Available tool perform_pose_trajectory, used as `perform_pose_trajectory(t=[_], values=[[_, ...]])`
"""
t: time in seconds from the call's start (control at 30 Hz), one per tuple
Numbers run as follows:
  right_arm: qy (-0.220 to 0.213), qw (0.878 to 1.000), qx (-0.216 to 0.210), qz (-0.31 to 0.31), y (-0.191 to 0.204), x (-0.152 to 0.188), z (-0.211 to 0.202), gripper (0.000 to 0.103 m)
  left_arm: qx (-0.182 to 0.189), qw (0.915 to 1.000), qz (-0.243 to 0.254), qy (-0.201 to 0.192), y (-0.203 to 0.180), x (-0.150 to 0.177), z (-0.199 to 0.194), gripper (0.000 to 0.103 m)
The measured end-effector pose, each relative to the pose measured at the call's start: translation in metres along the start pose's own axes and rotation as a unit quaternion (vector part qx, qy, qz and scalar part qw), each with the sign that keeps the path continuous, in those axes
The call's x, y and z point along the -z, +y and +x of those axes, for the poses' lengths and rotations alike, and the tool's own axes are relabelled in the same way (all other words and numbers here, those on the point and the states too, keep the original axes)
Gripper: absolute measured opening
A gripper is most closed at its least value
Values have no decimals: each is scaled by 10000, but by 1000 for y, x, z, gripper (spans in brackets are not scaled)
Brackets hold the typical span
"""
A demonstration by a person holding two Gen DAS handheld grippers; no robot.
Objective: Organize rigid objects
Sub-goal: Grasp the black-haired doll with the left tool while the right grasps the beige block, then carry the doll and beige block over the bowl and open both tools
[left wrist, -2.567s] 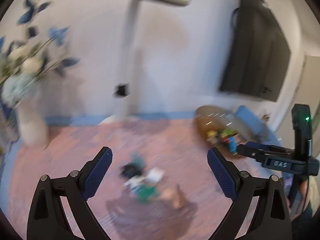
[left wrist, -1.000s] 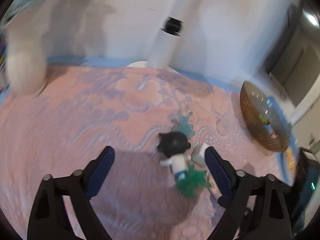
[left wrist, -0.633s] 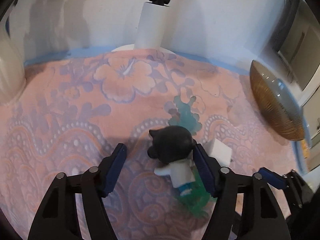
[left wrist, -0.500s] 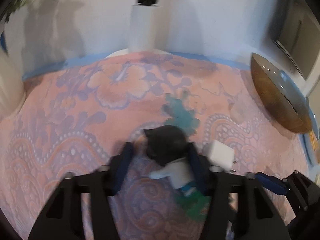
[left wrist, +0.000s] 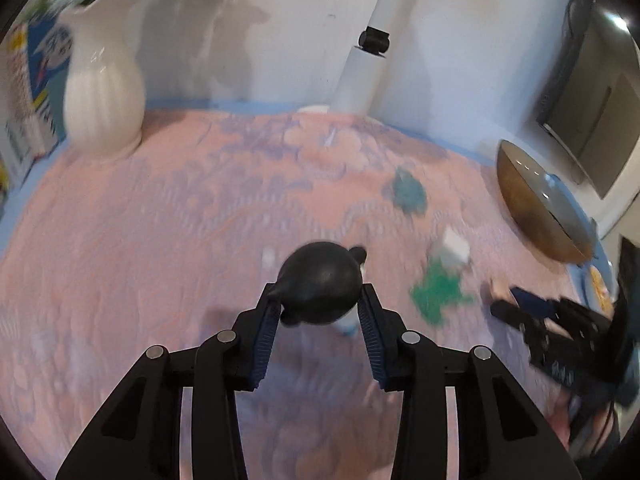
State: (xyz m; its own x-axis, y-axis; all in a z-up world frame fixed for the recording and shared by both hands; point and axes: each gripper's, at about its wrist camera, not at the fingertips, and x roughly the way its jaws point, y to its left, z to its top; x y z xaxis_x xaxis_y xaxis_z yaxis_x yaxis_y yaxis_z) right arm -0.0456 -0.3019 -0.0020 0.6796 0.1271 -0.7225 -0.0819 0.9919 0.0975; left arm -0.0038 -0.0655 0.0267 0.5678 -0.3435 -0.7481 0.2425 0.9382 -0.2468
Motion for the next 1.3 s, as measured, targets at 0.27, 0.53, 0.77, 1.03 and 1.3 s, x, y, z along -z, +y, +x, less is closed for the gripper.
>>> perform_pose_trajectory(t=[0.27, 0.53, 0.77, 1.03, 1.3], values=[[379, 9975, -575, 169, -1, 27, -16, 61, -29, 9998, 212, 15, 0, 24, 2, 31], [623, 9974, -358, -117, 10, 27, -14, 62, 128, 9998, -118, 18, 13, 24, 0, 82], [398, 9982, 133, -433, 27, 27, -4, 61, -504, 9987, -36, -14, 11, 0, 10, 82], [148, 9967, 318, -730, 38, 31, -8, 34, -742, 9941, 775, -157, -15, 5, 17, 60], [-251, 9995, -25, -204, 6, 22, -44, 34, -404, 9909, 1150, -566, -45, 6, -16, 60]])
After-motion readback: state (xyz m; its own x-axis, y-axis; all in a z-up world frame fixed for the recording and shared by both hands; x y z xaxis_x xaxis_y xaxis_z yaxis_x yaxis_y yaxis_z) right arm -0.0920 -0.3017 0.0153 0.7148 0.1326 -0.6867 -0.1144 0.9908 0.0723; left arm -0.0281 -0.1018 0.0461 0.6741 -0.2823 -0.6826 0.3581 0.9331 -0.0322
